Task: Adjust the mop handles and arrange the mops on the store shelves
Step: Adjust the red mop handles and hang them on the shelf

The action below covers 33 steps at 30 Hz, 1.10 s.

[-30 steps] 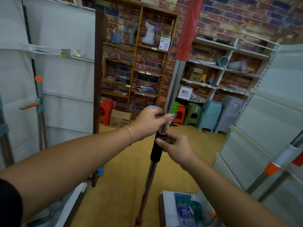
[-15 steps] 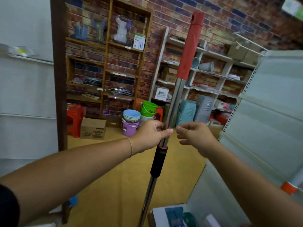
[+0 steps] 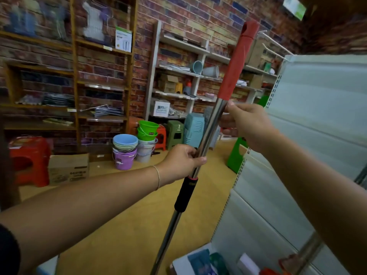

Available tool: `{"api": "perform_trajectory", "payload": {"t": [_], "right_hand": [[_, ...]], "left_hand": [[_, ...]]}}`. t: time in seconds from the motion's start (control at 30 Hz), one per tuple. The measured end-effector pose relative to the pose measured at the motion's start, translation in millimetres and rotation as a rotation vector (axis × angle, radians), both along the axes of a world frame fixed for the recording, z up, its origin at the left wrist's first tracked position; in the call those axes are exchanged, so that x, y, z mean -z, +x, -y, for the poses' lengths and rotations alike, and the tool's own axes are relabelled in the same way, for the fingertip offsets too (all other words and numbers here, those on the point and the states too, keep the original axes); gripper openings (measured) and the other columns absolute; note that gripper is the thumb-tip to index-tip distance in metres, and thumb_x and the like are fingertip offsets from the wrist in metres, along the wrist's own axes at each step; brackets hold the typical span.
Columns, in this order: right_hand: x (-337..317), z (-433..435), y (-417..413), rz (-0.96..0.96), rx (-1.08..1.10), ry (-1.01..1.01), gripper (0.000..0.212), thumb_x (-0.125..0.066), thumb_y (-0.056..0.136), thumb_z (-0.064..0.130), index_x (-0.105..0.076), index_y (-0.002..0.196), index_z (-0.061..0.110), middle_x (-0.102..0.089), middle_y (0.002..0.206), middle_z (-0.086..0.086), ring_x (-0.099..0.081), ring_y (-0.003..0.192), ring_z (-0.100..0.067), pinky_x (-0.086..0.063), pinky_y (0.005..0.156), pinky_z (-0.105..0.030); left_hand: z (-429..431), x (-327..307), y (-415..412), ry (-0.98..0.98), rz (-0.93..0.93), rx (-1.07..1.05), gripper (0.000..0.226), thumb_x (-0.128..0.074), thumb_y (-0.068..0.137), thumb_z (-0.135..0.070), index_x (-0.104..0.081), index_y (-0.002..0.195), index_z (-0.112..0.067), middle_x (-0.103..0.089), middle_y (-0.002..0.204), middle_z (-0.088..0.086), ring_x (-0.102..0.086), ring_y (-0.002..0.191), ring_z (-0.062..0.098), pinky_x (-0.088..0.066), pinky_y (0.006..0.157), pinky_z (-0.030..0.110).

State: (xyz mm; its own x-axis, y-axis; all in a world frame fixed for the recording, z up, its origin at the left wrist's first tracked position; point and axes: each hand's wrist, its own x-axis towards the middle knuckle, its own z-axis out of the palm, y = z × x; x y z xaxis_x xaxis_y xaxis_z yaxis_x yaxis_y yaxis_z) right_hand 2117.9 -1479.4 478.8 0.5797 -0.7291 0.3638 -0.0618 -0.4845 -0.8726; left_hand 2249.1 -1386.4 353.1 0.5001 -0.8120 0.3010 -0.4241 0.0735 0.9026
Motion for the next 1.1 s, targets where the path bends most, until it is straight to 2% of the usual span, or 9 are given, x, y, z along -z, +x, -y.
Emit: {"api": "perform_trajectory", "payload": {"t": [0.1, 0.17, 0.3, 0.4, 0.6, 0.73, 0.9, 1.03, 1.1], "right_hand": [[3.1, 15.9, 8.9, 0.003, 0.015, -0.007, 0.028, -0.049, 0.103, 0.027, -0.073, 0.098, 0.013, -0.075, 0.098, -0.016, -0.074, 0.091, -0.03, -0.059, 0.084, -0.052], [6.7, 29.9, 16.8, 0.003, 0.025, -0.017, 0.021, -0.052, 0.101, 0.02, -0.072, 0.099, 0.013, -0.077, 0.093, -0.01, -0.075, 0.087, -0.023, -0.06, 0.084, -0.046], [14.4, 59.5, 39.5, 0.014, -0.009, -0.039, 0.023, -0.066, 0.094, 0.027, -0.07, 0.111, 0.012, -0.076, 0.098, -0.007, -0.075, 0.087, -0.017, -0.062, 0.081, -0.036], [21.1, 85.2, 61.1, 0.03, -0.005, -0.074, 0.027, -0.071, 0.09, 0.032, -0.071, 0.107, 0.011, -0.075, 0.098, -0.009, -0.074, 0.09, -0.02, -0.062, 0.078, -0.033], [25.1, 131.9, 97.3, 0.059, 0.004, -0.143, 0.01, -0.071, 0.09, 0.033, -0.069, 0.086, 0.024, -0.076, 0.091, -0.013, -0.074, 0.088, -0.029, -0.06, 0.079, -0.051], [18.1, 153.0, 111.4, 0.091, 0.027, -0.218, 0.01, -0.07, 0.09, 0.036, -0.068, 0.083, 0.029, -0.075, 0.088, -0.008, -0.073, 0.085, -0.028, -0.059, 0.075, -0.053], [11.1, 180.1, 121.8, 0.075, 0.097, -0.269, 0.01, -0.07, 0.09, 0.035, -0.067, 0.082, 0.03, -0.075, 0.082, -0.003, -0.073, 0.079, -0.021, -0.061, 0.074, -0.048], [4.6, 202.3, 128.5, 0.065, 0.166, -0.277, 0.009, -0.069, 0.091, 0.034, -0.067, 0.085, 0.028, -0.074, 0.077, 0.0, -0.073, 0.069, -0.014, -0.063, 0.065, -0.037], [1.8, 212.7, 131.0, 0.051, 0.205, -0.278, 0.008, -0.068, 0.092, 0.033, -0.067, 0.086, 0.027, -0.073, 0.076, 0.0, -0.072, 0.066, -0.012, -0.06, 0.058, -0.029]], "left_hand": [[24.5, 7.0, 14.1, 0.019, 0.031, 0.025, 0.022, -0.074, 0.086, -0.028, -0.074, 0.099, -0.01, -0.073, 0.082, 0.005, -0.064, 0.075, 0.013, -0.054, 0.078, 0.034], [40.1, 12.2, 23.1, 0.027, 0.055, 0.033, 0.02, -0.073, 0.086, -0.025, -0.074, 0.1, -0.011, -0.074, 0.089, 0.005, -0.066, 0.084, 0.017, -0.054, 0.083, 0.037], [73.4, 24.4, 45.7, 0.059, 0.102, 0.043, 0.006, -0.074, 0.086, -0.022, -0.071, 0.085, -0.016, -0.071, 0.085, 0.001, -0.066, 0.084, 0.018, -0.055, 0.081, 0.035], [101.4, 31.6, 64.8, 0.111, 0.111, 0.047, 0.014, -0.074, 0.086, -0.023, -0.072, 0.082, -0.01, -0.073, 0.084, 0.014, -0.067, 0.078, 0.02, -0.059, 0.08, 0.044], [148.1, 19.6, 95.9, 0.204, 0.067, 0.204, 0.003, -0.07, 0.088, -0.014, -0.068, 0.089, -0.012, -0.071, 0.081, 0.001, -0.071, 0.082, 0.018, -0.058, 0.086, 0.044], [175.3, -10.2, 109.1, 0.259, 0.041, 0.298, 0.023, -0.072, 0.086, -0.009, -0.064, 0.108, -0.011, -0.073, 0.095, 0.006, -0.071, 0.095, 0.022, -0.058, 0.088, 0.04], [213.5, -48.8, 119.5, 0.083, -0.091, 0.325, 0.022, -0.067, 0.092, -0.017, -0.064, 0.109, -0.004, -0.071, 0.106, 0.019, -0.07, 0.101, 0.034, -0.056, 0.091, 0.049], [246.6, -73.9, 127.2, -0.038, -0.209, 0.391, 0.033, -0.059, 0.096, -0.023, -0.06, 0.116, 0.003, -0.071, 0.099, 0.016, -0.071, 0.095, 0.029, -0.059, 0.082, 0.035], [265.1, -80.9, 132.5, -0.074, -0.204, 0.455, 0.034, -0.058, 0.096, -0.025, -0.062, 0.113, 0.004, -0.071, 0.098, 0.016, -0.071, 0.096, 0.029, -0.058, 0.088, 0.039]]}}
